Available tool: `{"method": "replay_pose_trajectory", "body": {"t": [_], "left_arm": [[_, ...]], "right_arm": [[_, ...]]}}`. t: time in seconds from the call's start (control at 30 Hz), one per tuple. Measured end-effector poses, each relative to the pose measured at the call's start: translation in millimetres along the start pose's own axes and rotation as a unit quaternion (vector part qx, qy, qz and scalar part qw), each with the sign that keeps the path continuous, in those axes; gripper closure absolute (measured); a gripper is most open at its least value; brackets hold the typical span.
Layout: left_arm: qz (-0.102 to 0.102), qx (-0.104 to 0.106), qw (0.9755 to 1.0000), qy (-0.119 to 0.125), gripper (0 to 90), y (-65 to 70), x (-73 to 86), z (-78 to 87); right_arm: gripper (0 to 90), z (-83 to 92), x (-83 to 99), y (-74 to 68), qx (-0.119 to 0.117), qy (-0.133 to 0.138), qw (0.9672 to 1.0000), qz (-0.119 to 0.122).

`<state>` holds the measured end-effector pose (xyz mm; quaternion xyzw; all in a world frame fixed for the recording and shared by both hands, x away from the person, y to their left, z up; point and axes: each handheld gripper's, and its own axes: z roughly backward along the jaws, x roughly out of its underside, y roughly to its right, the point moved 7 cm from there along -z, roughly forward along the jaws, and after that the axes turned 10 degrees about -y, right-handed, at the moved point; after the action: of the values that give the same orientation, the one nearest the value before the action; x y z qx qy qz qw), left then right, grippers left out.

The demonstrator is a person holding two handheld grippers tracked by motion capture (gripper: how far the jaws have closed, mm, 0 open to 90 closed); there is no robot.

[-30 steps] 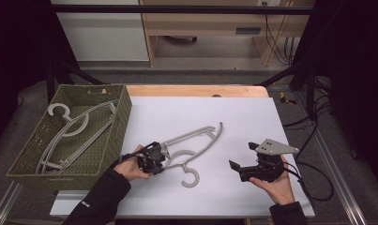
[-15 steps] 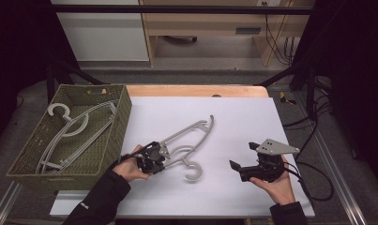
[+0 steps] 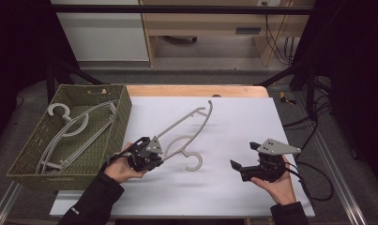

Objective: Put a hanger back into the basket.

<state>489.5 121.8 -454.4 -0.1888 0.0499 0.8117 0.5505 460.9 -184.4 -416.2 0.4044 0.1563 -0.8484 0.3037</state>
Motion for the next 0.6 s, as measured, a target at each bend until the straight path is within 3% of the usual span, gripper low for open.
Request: {"method": "replay_pose_trajectory", "body": {"t": [0.6], "left_arm": [[0.003, -0.009, 0.9979, 0.064, 82.1, 12.2, -15.9, 60.4]], "right_arm": [[6.5, 2.4, -0.5, 0.6, 0.0, 0.003, 1.0, 0.0]]}}
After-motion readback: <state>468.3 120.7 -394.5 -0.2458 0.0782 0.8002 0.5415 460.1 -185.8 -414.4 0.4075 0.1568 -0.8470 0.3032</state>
